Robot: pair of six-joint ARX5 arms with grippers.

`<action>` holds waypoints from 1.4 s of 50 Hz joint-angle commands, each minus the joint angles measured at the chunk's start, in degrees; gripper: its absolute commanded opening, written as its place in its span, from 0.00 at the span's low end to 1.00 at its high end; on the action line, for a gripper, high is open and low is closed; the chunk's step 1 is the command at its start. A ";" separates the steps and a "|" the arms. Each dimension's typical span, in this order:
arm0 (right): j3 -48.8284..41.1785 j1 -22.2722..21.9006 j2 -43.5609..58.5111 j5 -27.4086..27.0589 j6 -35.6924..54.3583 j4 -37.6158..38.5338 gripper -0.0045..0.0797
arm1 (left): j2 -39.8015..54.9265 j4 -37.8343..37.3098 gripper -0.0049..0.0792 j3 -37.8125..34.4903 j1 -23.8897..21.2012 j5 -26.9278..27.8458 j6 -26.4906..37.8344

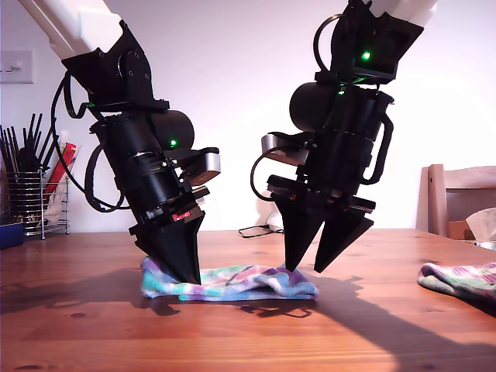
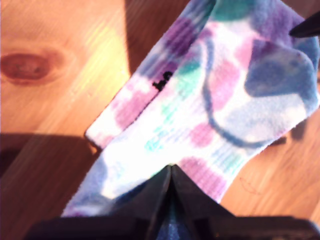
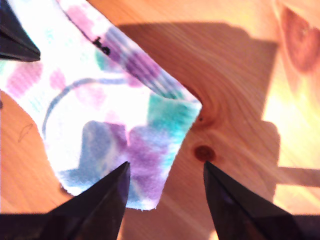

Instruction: Fold the socks in front of you. After folding them, place them to the right side.

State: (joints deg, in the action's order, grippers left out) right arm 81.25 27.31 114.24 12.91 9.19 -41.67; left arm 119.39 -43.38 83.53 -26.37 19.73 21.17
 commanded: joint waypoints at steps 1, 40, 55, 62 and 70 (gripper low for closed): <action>0.20 -0.11 2.25 0.31 -0.28 -0.20 0.56 | 4.94 -1.88 0.04 -3.82 -0.28 -1.75 0.31; 0.17 0.00 6.60 12.41 -5.79 0.63 0.40 | 4.94 -0.76 0.04 -3.82 -4.17 -0.48 0.31; 0.17 0.04 6.64 11.69 -4.81 0.48 0.04 | 4.94 -1.33 0.04 -3.82 -4.17 -0.50 0.31; 0.20 -0.48 6.56 9.03 -3.83 -1.84 0.04 | 4.94 -1.81 0.04 -3.82 -4.17 -0.72 0.31; 0.24 -1.38 6.08 9.01 -2.21 -5.07 0.04 | 4.94 -1.31 0.04 -3.82 -4.11 -0.74 0.33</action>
State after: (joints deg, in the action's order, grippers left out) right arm 82.70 26.33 118.80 22.55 6.33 -45.36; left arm 119.28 -43.35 83.53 -29.10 19.51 21.21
